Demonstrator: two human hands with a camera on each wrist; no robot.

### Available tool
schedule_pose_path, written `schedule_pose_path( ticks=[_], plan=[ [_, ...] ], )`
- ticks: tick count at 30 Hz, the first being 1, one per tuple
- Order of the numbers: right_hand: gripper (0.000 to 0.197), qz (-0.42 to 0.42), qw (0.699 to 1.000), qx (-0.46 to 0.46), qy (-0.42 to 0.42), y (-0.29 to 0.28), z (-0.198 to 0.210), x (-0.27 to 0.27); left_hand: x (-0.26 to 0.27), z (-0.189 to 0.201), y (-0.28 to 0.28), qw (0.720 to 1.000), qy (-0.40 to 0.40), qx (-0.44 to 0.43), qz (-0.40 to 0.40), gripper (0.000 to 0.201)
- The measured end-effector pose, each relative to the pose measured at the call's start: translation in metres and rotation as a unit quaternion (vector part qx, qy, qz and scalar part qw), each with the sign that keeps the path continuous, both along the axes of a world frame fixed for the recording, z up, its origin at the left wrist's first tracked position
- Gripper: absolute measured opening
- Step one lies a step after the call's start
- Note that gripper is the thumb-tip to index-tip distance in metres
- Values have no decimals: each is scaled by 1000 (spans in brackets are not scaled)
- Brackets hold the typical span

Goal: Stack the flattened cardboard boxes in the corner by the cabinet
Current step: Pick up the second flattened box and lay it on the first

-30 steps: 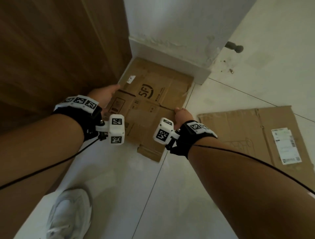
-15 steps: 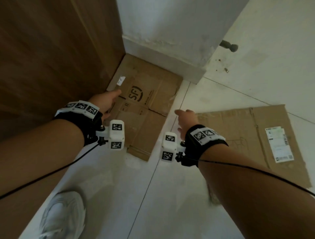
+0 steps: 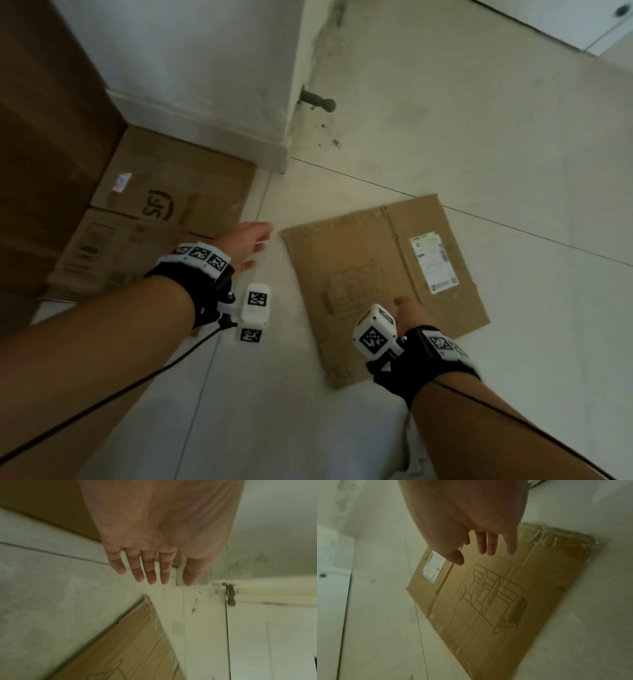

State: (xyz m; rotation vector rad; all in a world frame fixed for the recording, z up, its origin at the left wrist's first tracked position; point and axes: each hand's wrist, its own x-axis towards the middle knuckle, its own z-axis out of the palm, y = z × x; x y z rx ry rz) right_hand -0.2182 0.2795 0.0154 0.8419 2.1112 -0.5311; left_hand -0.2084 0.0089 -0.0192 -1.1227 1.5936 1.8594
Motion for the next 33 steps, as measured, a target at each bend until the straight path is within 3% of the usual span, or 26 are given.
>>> schedule_pose_path(
  ticks=[4,7,12,17,22,27,29,31,33],
  plan=[
    [53,128,989,51,-42,44,-15,15,-19,-9,22,991,42,-86,-90,26],
    [52,146,985,57,-67,55,-29,26,-31,-17,30,973,55,-149,-169,48],
    [53,146,984,72,-78,59,-35,28,-42,-30,41,946,26,-215,-242,60],
    [60,137,986,57,-77,64,-36,29,-42,-31,45,952,6,-225,-208,64],
    [76,179,980,33,-80,63,-31,34,-31,-23,29,961,-14,-223,-164,70],
    [53,230,967,24,-104,53,-29,33,-17,-22,24,990,-19,-129,-57,73],
    [51,210,973,21,-97,53,-32,36,-13,-22,30,990,-48,-126,-44,68],
    [48,120,991,-5,-63,54,-34,39,-7,-21,35,988,-80,-123,-52,51],
    [43,-61,995,-82,-14,51,-36,42,0,-22,41,989,-110,-73,-60,47]
  ],
)
